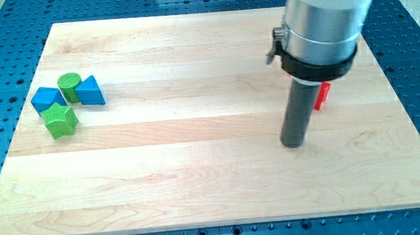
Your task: Push the red star into the blue triangle
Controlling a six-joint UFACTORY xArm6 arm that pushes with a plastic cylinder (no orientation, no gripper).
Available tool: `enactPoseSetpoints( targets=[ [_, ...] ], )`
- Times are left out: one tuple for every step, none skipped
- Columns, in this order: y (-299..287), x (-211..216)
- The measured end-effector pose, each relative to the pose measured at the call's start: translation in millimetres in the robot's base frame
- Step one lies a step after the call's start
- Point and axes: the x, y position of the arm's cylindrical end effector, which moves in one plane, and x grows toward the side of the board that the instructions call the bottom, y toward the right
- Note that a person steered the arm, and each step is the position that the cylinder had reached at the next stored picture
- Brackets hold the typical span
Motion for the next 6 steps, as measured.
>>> enactPoseSetpoints(
  targets=[
    [66, 0],
    [116, -44],
    [91, -73],
    [33, -71],
    [57, -89],
    [-69, -70]
  ],
)
